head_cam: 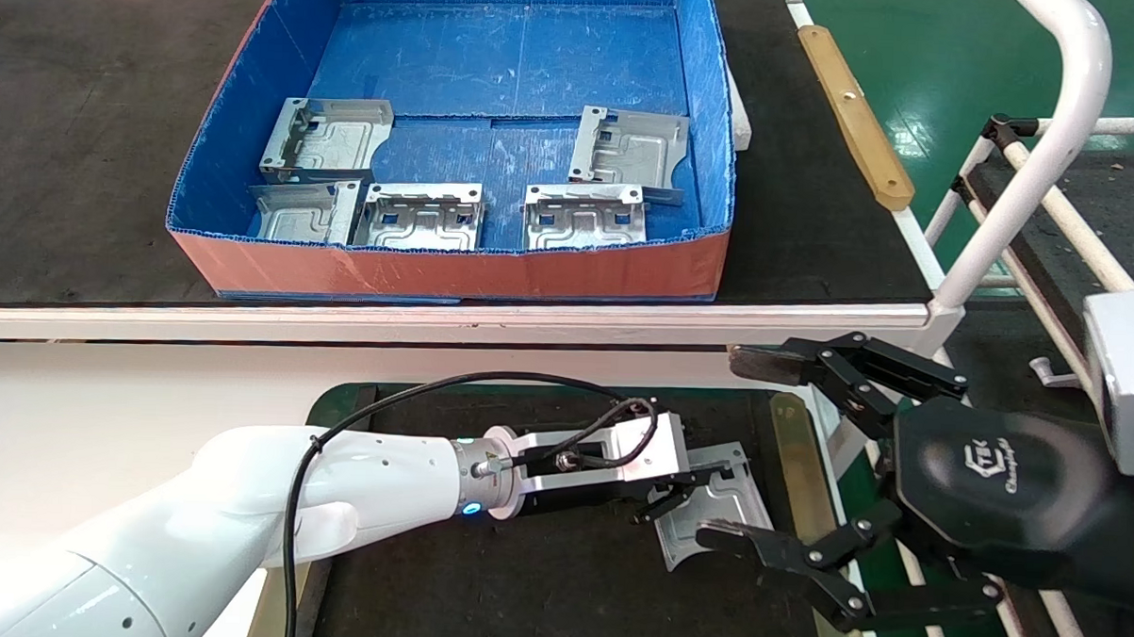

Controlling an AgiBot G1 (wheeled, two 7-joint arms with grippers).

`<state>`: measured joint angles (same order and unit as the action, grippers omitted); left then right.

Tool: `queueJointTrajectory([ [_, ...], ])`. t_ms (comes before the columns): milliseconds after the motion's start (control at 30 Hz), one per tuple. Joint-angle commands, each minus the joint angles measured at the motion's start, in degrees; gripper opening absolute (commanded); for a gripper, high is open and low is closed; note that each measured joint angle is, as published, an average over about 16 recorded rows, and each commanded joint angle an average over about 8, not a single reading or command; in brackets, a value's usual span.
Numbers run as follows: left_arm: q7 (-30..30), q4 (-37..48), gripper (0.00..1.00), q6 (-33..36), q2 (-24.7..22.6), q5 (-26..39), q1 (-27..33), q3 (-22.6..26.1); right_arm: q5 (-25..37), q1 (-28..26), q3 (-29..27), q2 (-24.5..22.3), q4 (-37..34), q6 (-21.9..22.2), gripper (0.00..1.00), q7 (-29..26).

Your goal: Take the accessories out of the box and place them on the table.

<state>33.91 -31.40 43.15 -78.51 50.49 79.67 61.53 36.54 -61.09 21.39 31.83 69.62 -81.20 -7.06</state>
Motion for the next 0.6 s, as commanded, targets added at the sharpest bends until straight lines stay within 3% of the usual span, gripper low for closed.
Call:
queueJointTrajectory([
  [33, 0.05, 0.08, 1.00, 0.02, -0.04, 0.13, 0.01, -0.10, 0.00, 0.00, 0.00, 0.00, 0.00, 0.00, 1.00, 0.00],
  [267, -1.62, -1.49, 1.00, 1.67, 1.59, -0.06, -0.69, -1.93, 0.00, 0.00, 0.00, 0.00, 0.00, 0.00, 1.00, 0.00],
  [600, -8.78, -8.25, 1.00, 8.47, 8.56, -1.49, -3.58, -9.17, 0.00, 0.00, 0.00, 0.00, 0.00, 0.00, 1.00, 0.00],
])
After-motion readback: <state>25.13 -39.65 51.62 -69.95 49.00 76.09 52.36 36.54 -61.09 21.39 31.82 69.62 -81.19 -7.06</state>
